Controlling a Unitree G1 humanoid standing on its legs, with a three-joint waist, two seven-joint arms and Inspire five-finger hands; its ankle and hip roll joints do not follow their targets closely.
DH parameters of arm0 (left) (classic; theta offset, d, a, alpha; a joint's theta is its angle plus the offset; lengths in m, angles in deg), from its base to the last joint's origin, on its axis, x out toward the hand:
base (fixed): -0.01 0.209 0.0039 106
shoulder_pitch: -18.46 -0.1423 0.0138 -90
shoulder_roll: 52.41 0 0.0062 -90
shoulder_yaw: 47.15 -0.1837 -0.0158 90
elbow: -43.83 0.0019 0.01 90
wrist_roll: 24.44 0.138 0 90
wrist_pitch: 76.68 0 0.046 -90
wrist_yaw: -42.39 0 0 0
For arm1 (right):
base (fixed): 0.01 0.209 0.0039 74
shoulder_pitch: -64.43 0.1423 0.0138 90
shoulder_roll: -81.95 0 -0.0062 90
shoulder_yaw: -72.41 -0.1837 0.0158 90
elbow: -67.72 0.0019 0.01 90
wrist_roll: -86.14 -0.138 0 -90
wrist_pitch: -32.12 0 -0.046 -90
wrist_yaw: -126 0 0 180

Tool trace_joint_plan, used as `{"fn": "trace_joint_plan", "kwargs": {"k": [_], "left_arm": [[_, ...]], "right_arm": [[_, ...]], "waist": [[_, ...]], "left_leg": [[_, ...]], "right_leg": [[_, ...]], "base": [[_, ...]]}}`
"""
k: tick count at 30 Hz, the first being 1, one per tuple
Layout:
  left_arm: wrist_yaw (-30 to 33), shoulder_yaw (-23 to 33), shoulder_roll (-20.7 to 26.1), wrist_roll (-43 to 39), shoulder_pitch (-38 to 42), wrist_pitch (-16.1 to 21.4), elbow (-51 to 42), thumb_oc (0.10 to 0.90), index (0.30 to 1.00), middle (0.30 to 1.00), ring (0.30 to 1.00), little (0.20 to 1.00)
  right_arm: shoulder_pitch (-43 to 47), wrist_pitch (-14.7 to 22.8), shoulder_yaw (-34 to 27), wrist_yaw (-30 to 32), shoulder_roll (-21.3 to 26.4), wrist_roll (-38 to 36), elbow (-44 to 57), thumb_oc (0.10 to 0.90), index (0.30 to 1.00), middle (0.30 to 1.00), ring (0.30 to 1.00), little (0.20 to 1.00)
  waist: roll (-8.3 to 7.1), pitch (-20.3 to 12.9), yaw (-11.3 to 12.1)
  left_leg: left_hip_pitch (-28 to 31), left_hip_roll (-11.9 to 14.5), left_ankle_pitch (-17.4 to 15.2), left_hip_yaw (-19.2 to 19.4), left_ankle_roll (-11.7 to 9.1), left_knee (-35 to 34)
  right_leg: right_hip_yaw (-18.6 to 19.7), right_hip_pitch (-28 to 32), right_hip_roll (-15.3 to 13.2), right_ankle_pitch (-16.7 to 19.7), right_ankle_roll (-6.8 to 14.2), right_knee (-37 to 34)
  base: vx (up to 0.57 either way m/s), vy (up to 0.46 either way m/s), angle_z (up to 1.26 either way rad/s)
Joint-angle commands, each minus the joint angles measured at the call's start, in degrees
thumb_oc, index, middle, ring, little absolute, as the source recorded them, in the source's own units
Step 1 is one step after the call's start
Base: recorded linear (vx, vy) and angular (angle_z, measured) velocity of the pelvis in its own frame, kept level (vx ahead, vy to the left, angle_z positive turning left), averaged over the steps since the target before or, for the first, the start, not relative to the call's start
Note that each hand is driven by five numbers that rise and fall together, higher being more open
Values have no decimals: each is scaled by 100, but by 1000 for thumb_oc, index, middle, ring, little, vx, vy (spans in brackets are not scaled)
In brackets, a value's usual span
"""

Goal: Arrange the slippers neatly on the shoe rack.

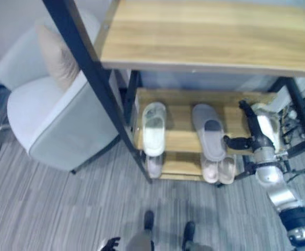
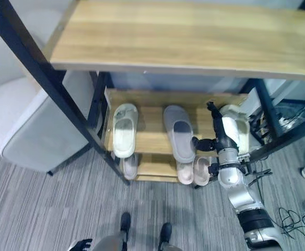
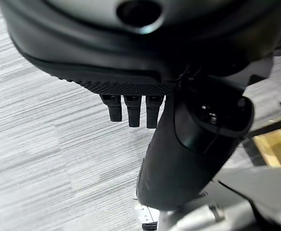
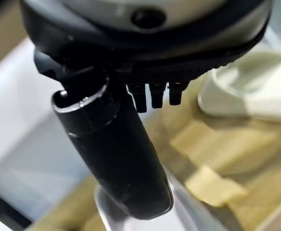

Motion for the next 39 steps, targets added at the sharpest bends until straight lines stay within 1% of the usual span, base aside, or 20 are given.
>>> {"fn": "trace_joint_plan", "kwargs": {"k": [1, 5, 7, 11, 12, 13, 16, 19, 20, 24, 25, 26, 27, 28, 30, 32, 34, 35, 37, 39], "left_arm": [[88, -347, -161, -253, 345, 250, 140, 800, 900, 900, 900, 900], [120, -455, -202, -309, 403, 275, 178, 800, 900, 900, 900, 900], [171, -451, -204, -326, 445, 262, 305, 800, 900, 900, 900, 900], [211, -441, -208, -295, 460, 250, 379, 800, 900, 900, 900, 900], [224, -456, -224, -289, 458, 233, 413, 800, 900, 900, 900, 900], [230, -443, -219, -290, 467, 223, 426, 800, 900, 900, 900, 900], [239, -419, -235, -283, 487, 200, 448, 800, 900, 900, 900, 900], [240, -417, -244, -281, 490, 195, 438, 800, 900, 900, 900, 900], [251, -398, -259, -277, 518, 176, 409, 800, 900, 900, 900, 900], [240, -372, -257, -259, 526, 159, 382, 800, 900, 900, 900, 900], [223, -339, -250, -242, 505, 126, 378, 800, 900, 900, 900, 900], [223, -340, -250, -242, 504, 126, 378, 800, 900, 900, 900, 900], [213, -287, -234, -226, 482, 109, 371, 800, 900, 900, 900, 900], [213, -291, -231, -226, 477, 109, 370, 800, 900, 900, 900, 900], [184, -162, -187, -168, 363, 67, 382, 800, 900, 900, 900, 900], [145, -98, -179, -144, 254, 45, 403, 800, 900, 900, 900, 900], [106, -45, -190, -117, 212, 27, 435, 800, 900, 900, 900, 900], [94, 37, -192, -99, 166, 15, 470, 800, 900, 900, 900, 900], [41, 241, -130, -64, 35, -25, 577, 800, 900, 900, 900, 900], [11, 363, -45, -109, -11, 6, 534, 800, 900, 900, 900, 900]], "right_arm": [[901, 425, -171, 544, 387, -173, 275, 800, 900, 900, 900, 900], [1196, 537, -266, 769, 286, -603, -100, 800, 900, 900, 900, 900], [1409, 676, -381, 864, 189, -1111, -328, 800, 900, 900, 900, 900], [1405, 751, -487, 911, 92, -1373, -437, 800, 900, 900, 900, 900], [1419, 822, -533, 917, -29, -1707, -657, 419, 328, 328, 328, 328], [1416, 825, -522, 881, -43, -1783, -685, 400, 300, 300, 300, 300], [1245, 815, -484, 724, -158, -1978, -699, 400, 300, 300, 300, 300], [1133, 808, -471, 676, -207, -1987, -652, 400, 300, 300, 300, 300], [796, 838, -513, 569, -398, -2126, -442, 400, 300, 300, 300, 300], [502, 888, -600, 465, -556, -2287, -219, 400, 300, 300, 300, 300], [285, 926, -675, 399, -647, -2399, -16, 400, 300, 300, 300, 300], [283, 925, -676, 399, -648, -2398, -14, 400, 300, 300, 300, 300], [62, 978, -755, 341, -717, -2460, 242, 400, 300, 300, 300, 300], [48, 972, -761, 341, -721, -2457, 255, 400, 300, 300, 300, 300], [-411, 1000, -907, 205, -924, -2465, 770, 400, 300, 300, 300, 300], [-745, 1009, -909, -13, -1103, -2632, 945, 400, 300, 300, 300, 300], [-914, 969, -880, -129, -1110, -2580, 1034, 400, 300, 300, 300, 300], [-1091, 974, -830, -258, -1156, -2571, 1194, 400, 300, 300, 300, 300], [-1695, 994, -601, -855, -1255, -2808, 1776, 400, 300, 300, 300, 300], [-2194, 1009, -432, -1360, -1257, -3038, 2130, 400, 300, 300, 300, 300]], "waist": [[-117, -57, 146], [-51, 21, 201], [13, 56, 250], [41, 37, 275], [45, 18, 281], [42, 12, 283], [31, -18, 257], [17, -33, 245], [-25, -85, 196], [-85, -145, 147], [-133, -207, 100], [-133, -206, 101], [-163, -266, 52], [-165, -263, 55], [-196, -340, -41], [-207, -386, -75], [-209, -423, -97], [-208, -465, -132], [-215, -528, -233], [-201, -403, -343]], "left_leg": [[216, -127, -745, -144, 13, 84], [44, -172, -681, -201, 10, 81], [-57, -209, -630, -229, -10, 50], [-109, -237, -621, -257, -15, 29], [-112, -250, -626, -264, -17, 22], [-112, -253, -628, -264, -16, 21], [-87, -261, -649, -273, -15, 9], [-73, -259, -660, -278, -11, 7], [-11, -264, -697, -276, 2, 3], [79, -265, -745, -263, 14, 6], [173, -258, -798, -257, 27, 16], [175, -258, -798, -256, 27, 16], [271, -251, -860, -243, 48, 52], [280, -251, -862, -242, 48, 52], [451, -232, -1080, -207, 90, 302], [593, -232, -1218, -147, 108, 488], [658, -231, -1276, -107, 107, 562], [714, -219, -1315, -75, 102, 617], [847, -187, -1459, 5, 100, 854], [817, -167, -1625, 51, 80, 1299]], "right_leg": [[291, 55, -91, -662, 268, 155], [255, -104, -133, -622, 284, 184], [218, -201, -186, -576, 309, 161], [192, -238, -215, -561, 322, 142], [177, -231, -234, -553, 331, 132], [169, -229, -241, -552, 333, 131], [137, -210, -259, -550, 344, 129], [134, -197, -267, -555, 347, 135], [124, -150, -269, -575, 350, 141], [122, -66, -271, -608, 343, 151], [125, 20, -270, -646, 339, 174], [126, 22, -270, -646, 339, 174], [156, 96, -270, -704, 333, 237], [157, 104, -270, -708, 333, 239], [237, 271, -271, -844, 308, 428], [304, 416, -254, -913, 287, 491], [329, 489, -244, -944, 282, 501], [345, 540, -236, -978, 276, 519], [420, 622, -219, -1155, 250, 807], [460, 542, -224, -1429, 207, 1422]], "base": [[-42, 39, 4], [-13, 41, 4], [1, 66, 16], [12, 26, 5], [30, 45, 3], [22, 43, 3], [6, 6, 1], [14, 8, 4], [17, 2, 3], [21, -17, 13], [27, -27, 4], [47, -39, 2], [0, 0, 0], [54, -23, 2], [64, -27, -3], [54, -22, -16], [26, -15, -24], [47, -36, -17], [45, -52, -15], [-15, -32, -22]]}}
